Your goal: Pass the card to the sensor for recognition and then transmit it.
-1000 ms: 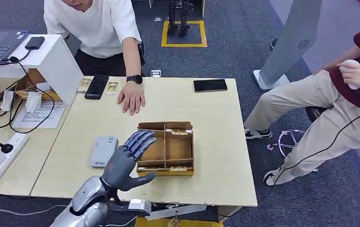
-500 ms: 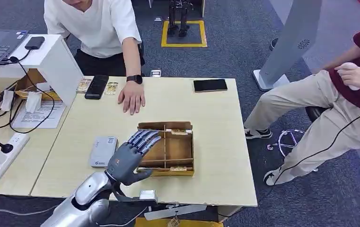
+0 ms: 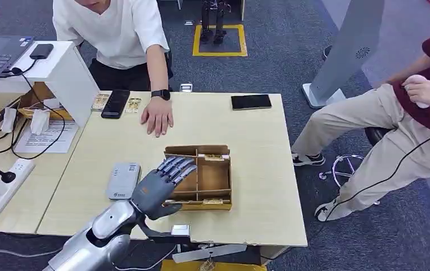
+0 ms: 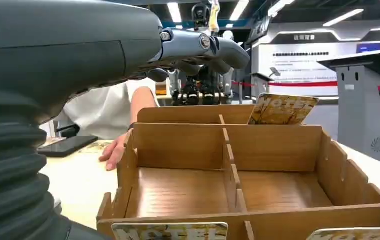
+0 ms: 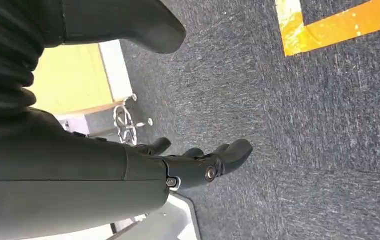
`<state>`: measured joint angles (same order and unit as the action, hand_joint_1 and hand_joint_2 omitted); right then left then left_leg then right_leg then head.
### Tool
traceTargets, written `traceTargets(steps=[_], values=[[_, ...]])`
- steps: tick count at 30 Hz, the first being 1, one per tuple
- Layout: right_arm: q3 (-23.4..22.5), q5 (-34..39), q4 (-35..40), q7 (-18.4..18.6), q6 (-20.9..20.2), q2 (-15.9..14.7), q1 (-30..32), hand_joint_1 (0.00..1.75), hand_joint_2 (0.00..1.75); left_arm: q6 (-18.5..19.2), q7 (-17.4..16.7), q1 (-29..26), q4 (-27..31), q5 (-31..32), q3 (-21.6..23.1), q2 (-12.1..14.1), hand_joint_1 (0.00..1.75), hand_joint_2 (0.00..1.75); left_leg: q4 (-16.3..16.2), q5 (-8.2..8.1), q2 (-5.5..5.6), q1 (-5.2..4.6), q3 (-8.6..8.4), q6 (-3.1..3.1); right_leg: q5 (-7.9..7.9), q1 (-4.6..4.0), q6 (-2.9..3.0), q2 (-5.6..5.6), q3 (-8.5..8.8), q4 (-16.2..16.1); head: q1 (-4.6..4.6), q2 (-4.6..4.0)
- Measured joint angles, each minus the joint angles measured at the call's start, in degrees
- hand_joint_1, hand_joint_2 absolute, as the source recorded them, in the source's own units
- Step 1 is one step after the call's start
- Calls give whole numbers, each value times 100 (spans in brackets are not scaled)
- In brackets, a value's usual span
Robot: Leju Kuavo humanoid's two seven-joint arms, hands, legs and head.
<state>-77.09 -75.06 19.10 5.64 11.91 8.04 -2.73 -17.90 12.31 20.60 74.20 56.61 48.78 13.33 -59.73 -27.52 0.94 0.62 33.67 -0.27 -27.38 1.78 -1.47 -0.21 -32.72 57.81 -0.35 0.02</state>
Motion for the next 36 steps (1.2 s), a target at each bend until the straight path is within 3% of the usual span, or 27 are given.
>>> traceTargets(steps=[9, 10, 11, 19, 29, 36], values=[[-50, 2, 2, 17, -2, 0, 1, 0, 175, 50, -15, 59, 0, 0, 28, 9, 0, 175, 0, 0, 0, 0, 0, 0, 0, 0, 0, 0, 0, 0, 0, 0], [-59, 4, 4, 26, -9, 0, 0, 0, 175, 63, -15, 63, -2, -4, 33, 9, 161, 175, 0, 0, 0, 0, 0, 0, 0, 0, 0, 0, 0, 0, 0, 0], [-63, 2, 4, 35, -9, 0, 0, 0, 175, 94, -15, 65, 0, -22, 37, 9, 175, 175, 0, 0, 0, 0, 0, 0, 0, 0, 0, 0, 0, 0, 0, 0], [-85, -2, 17, 48, -15, 0, 2, 0, 175, 124, 92, 81, 0, -52, 125, 98, 175, 175, 0, 0, 0, 0, 0, 0, 0, 0, 0, 0, 0, 0, 0, 0], [-101, -4, 20, 48, 9, 0, -1, 0, 175, 878, 181, 410, -76, -142, 453, 195, 175, 175, 0, 0, 1, 0, -2, 0, 0, 0, 0, -1, 4, 0, 0, 0], [-114, 0, 26, 48, 83, 0, -5, 0, 175, 1056, 197, 479, -175, -407, 761, 195, 175, 175, 0, 0, 1, 0, -3, 0, 0, 0, 0, -1, 5, 0, 0, 0]])
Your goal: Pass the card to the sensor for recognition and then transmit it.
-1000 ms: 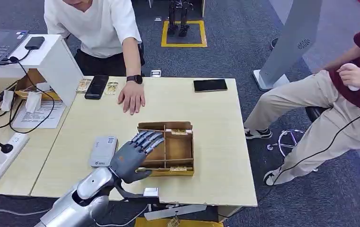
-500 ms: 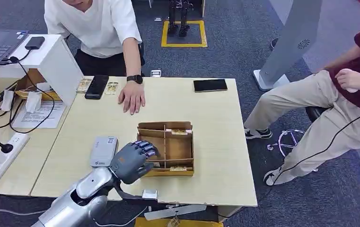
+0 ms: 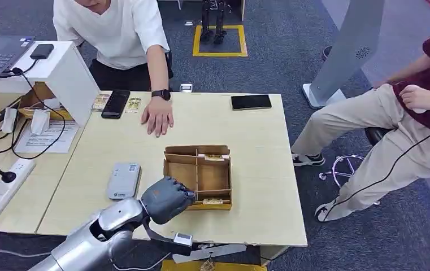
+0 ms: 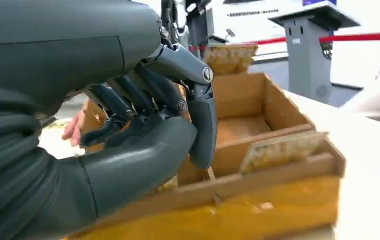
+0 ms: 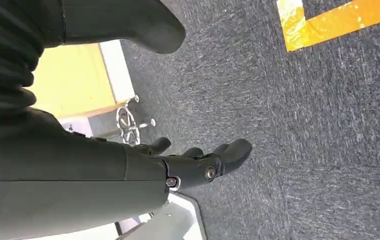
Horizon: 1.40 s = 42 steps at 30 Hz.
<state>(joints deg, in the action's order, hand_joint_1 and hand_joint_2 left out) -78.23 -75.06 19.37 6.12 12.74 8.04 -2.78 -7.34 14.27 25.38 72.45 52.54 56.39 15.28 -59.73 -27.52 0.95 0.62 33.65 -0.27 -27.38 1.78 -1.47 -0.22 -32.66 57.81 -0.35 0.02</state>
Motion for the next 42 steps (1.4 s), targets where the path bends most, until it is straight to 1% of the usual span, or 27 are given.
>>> traceTargets(steps=[9, 10, 11, 12, 13, 16, 18, 21, 25, 27, 30, 32, 34, 35, 37, 40, 42], values=[[-7, 0, 33, 0, -7, 0, 2, 0, 175, -70, -39, -33, -72, -127, 116, 11, 175, 175, 0, 1, 1, 0, 1, 0, 0, 0, 0, -2, 1, 0, 0, 0], [-7, 0, 35, 0, -7, 0, 1, 0, 175, -70, -39, -34, -76, -129, 118, 11, 143, 175, 0, 1, 0, 0, 1, 0, 0, 0, 0, -1, 1, 0, 0, 0], [-7, 0, 37, 2, -7, 0, 2, 0, 175, -72, -39, -34, -83, -131, 118, 11, 52, 175, 0, 1, 0, 0, 1, 0, 0, 0, 0, -1, 1, 0, 0, 0], [-7, 0, 39, 2, -7, 0, 2, 0, 175, -81, -40, -34, -90, -133, 120, 11, 5, 175, 0, 0, 1, 0, 1, 0, 0, 0, 0, -1, 0, 0, 0, 0], [-7, 0, 41, 2, -7, 0, 2, 0, 175, -87, -39, -34, -92, -135, 122, 11, 0, 175, 0, 0, 1, 0, 1, 0, 0, 0, 0, -1, 1, 0, 0, 0], [-7, 2, 46, 2, -20, 0, 2, 0, 175, -249, -124, -59, -109, -105, 122, 11, 0, 175, 0, 0, 0, 0, 1, 0, 0, 0, 0, 0, 0, 0, 0, 0], [-9, 4, 48, 7, -26, 0, 4, 0, 175, -429, -190, -108, -116, -57, 122, 11, 0, 175, 0, 0, 0, 0, 2, 0, 0, 0, 0, 0, -1, 0, 2, 0], [-9, 4, 57, 9, -44, 0, 3, 0, 175, -801, -308, -245, -116, 90, 120, -4, 0, 175, 0, 0, 0, 0, 1, 1, -1, 0, 1, -1, -1, 0, 0, 0], [-9, -13, 81, 9, -120, 2, 11, 0, 175, -1568, -385, -472, -100, 389, 87, -33, 0, 175, 0, -1, 0, 0, 3, 0, -1, 0, 0, 0, -2, 0, 0, 0], [-9, -39, 90, 7, -125, 2, 15, 0, 175, -2007, -378, -626, -87, 514, -2, -59, 0, 175, 0, -1, 0, 0, 3, 0, -1, 0, 0, 0, -3, 0, 0, 0], [-9, -66, 103, -7, -118, 2, 19, 0, 175, -2646, -256, -840, -57, 623, -145, -112, 0, 175, 0, -1, 0, 0, 4, 0, -1, 0, 0, 0, -4, 0, 0, 0], [-9, -94, 101, -17, -98, 2, 20, 0, 175, -3098, 1, -1046, 48, 747, -364, -203, 0, 175, 0, -1, -1, -1, 4, 0, -1, 1, 0, 0, -4, 0, 0, 0], [-9, -103, 98, -35, -90, 2, 21, 0, 175, -3213, 348, -1294, 204, 826, -718, -333, 0, 175, 0, -1, 0, -1, 5, 0, -1, 1, 0, -1, -5, 0, 2, 0], [-9, -103, 98, -39, -90, 2, 18, 0, 175, -3224, 420, -1387, 254, 857, -884, -396, 0, 175, 0, -1, 0, -1, 5, 0, -1, 1, 0, -1, -5, 0, 2, 0], [-9, -103, 98, -59, -90, 2, 18, 0, 175, -3224, 428, -1494, 332, 861, -1073, -474, 0, 175, 0, -1, 0, -1, 5, 0, -1, 1, 0, 0, -5, 0, 2, 0], [-9, -103, 96, -70, -90, 2, 20, 0, 175, -3228, 491, -1590, 389, 868, -1242, -531, 0, 175, 0, -1, 0, -1, 5, 0, -1, 1, 0, -2, -5, 0, 0, 0], [-9, -105, 92, -85, -70, 2, 20, 0, 175, -3228, 835, -1719, 475, 870, -1437, -619, 0, 175, 1, -1, -1, 0, 5, 0, -1, 0, 0, -1, -5, 0, 0, 0]])
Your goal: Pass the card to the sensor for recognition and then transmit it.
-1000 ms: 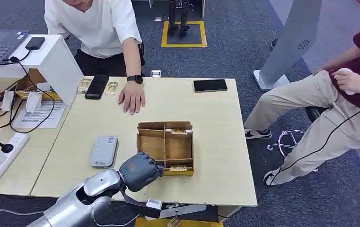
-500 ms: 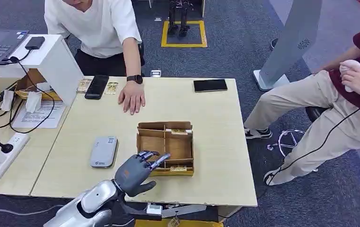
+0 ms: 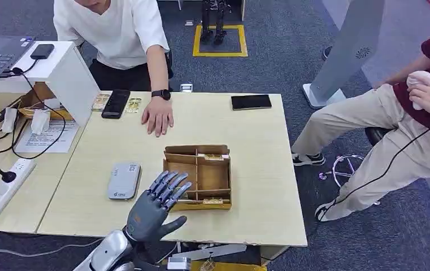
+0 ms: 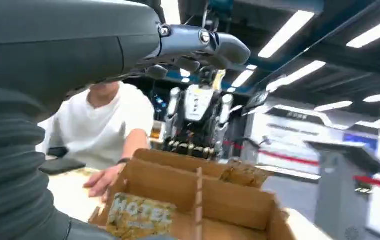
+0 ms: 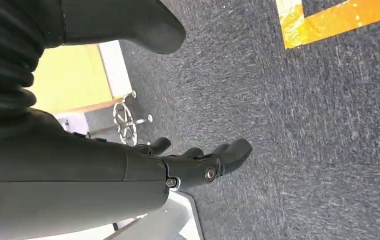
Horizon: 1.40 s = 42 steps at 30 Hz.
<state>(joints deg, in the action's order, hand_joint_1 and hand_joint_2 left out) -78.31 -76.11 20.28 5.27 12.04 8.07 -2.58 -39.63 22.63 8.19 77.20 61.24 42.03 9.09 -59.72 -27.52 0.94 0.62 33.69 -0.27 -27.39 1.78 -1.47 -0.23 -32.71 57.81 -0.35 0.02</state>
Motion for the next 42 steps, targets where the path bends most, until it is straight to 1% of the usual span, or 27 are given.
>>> traceTargets(steps=[3, 5, 8, 9, 20, 24, 25, 26, 27, 28, 29, 30, 31, 32, 34, 36, 39, 42], values=[[0, -7, -18, 0, 61, 0, 0, 0, 175, -2, 606, -231, 149, -2, -464, -256, 0, 175, 0, 0, 0, -1, 1, 0, 0, 1, 0, 0, 0, 0, 4, 0], [0, -9, -31, -4, 74, 0, -1, 0, 175, -2, 809, -339, 203, -4, -737, -391, 0, 175, 0, 0, 1, -1, 1, 0, 0, 1, 0, 0, 0, 0, 2, 0], [0, -9, -59, -9, 81, 0, -2, 0, 175, -2, 963, -440, 245, 0, -1039, -540, 0, 175, 0, -1, 1, -1, 2, 0, 0, 1, 0, -2, 0, 0, 0, -2], [0, -9, -66, -9, 81, 0, -2, 0, 175, -2, 985, -459, 247, 11, -1128, -581, 0, 175, 0, -1, 1, -1, 2, 0, 0, 0, 0, -2, 0, 0, 0, 0], [0, -9, -66, -9, 81, 0, -2, 0, 175, -2, 985, -461, 247, 11, -1128, -581, 0, 175, 0, -1, 1, -1, 2, 0, 0, 0, 0, -2, 0, 0, 0, 0], [0, -9, -77, -18, 81, 0, -2, 0, 175, -2, 1009, -483, 249, 70, -1217, -629, 0, 175, 0, -1, 1, -1, 1, 0, 0, 0, 0, -2, 0, 0, 0, 0], [0, -7, -83, -22, 83, 0, -2, 0, 175, -2, 959, -501, 249, 201, -1367, -699, 0, 175, 0, 0, 1, 0, 1, 0, 0, 0, 0, -1, 0, 0, 0, 0], [0, -7, -87, -22, 83, -2, -3, 0, 175, -2, 915, -500, 249, 278, -1390, -717, 0, 175, 0, 0, 1, 0, 1, 0, 0, 0, 0, -2, 0, 0, 0, 0], [0, -7, -107, -24, 88, -2, -5, 0, 175, -2, 771, -500, 249, 533, -1534, -767, 0, 175, 0, 0, 1, 0, 1, 0, 0, 0, 0, -1, 0, 0, 0, 0], [0, -7, -125, -24, 90, -2, -5, 0, 175, -2, 734, -500, 249, 566, -1617, -793, 0, 175, 0, 0, 1, 0, 1, 0, 0, 0, 0, -1, 1, 0, -2, 0], [0, -9, -136, -24, 92, -2, -5, 0, 175, -2, 427, -487, 249, 880, -1643, -806, 0, 175, 0, 0, 1, 0, 1, 0, 0, 0, 0, -1, -1, 0, 0, -2], [0, -24, -162, -24, 96, -15, -21, 0, 175, -2, -690, -186, 170, 1618, -1464, -664, 0, 175, 0, 0, 1, 0, 1, 0, 0, 0, 0, -1, -2, 0, 0, 0], [0, -26, -164, -24, 101, -17, -24, 0, 175, -2, -924, -107, 120, 1696, -1368, -608, 0, 175, 0, 0, 1, 0, 1, 0, 0, 0, 0, -2, -2, 0, 0, 0], [0, -26, -170, -24, 103, -17, -28, 0, 175, -2, -1072, -29, 67, 1727, -1269, -555, 0, 175, 0, 0, 1, 0, 1, 0, 1, 0, 0, -1, -2, 0, 0, 0], [0, -31, -175, -24, 107, -24, -33, 0, 175, -2, -1307, 136, -83, 1794, -1047, -452, 0, 175, 0, 1, 1, 0, 1, 0, 1, 0, 0, -1, -1, 0, 0, -2], [0, -35, -181, -24, 107, -33, -37, 0, 175, 9, -1452, 310, -276, 1821, -782, -345, 0, 175, 0, 1, 1, 0, 1, 0, 1, 0, 0, 0, -1, 0, 0, 0], [0, -48, -190, -24, 98, -48, -39, 0, 175, 103, -1561, 547, -519, 1832, -422, -208, 0, 175, 0, 1, 1, 0, 1, 0, 1, 0, 0, 0, -1, 0, 0, 0], [0, -50, -199, -24, 85, -59, -40, 0, 175, 305, -1633, 733, -706, 1829, -160, -120, 0, 175, 0, 1, 1, 0, 2, 0, 1, 0, 0, 1, -3, 0, 0, -2]])
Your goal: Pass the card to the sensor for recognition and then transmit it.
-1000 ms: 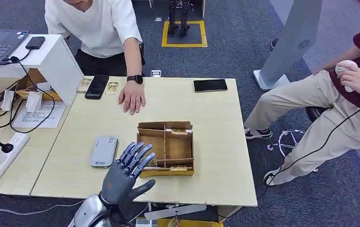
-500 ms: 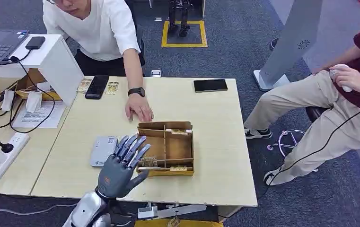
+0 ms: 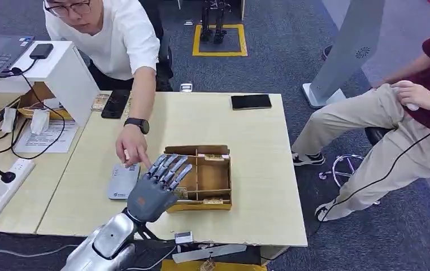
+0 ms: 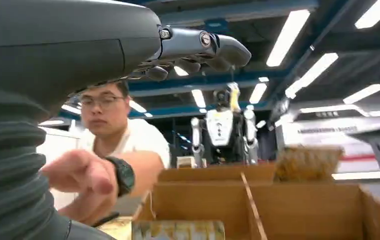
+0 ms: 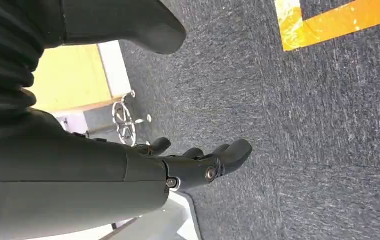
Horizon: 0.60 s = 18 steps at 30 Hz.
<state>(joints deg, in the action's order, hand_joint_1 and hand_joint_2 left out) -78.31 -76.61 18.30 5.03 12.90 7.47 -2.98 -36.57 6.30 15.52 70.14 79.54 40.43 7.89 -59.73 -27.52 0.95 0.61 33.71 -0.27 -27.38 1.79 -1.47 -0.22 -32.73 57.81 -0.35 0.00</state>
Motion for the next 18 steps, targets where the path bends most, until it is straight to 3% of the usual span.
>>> traceTargets(steps=[18], values=[[0, 28, -13, 0, -13, -11, 2, 0, 175, 783, -96, 565, -302, -496, 936, 291, 0, 175, 0, 0, 1, 0, -1, 0, 0, 0, 0, -2, 3, 0, 0, 2]])
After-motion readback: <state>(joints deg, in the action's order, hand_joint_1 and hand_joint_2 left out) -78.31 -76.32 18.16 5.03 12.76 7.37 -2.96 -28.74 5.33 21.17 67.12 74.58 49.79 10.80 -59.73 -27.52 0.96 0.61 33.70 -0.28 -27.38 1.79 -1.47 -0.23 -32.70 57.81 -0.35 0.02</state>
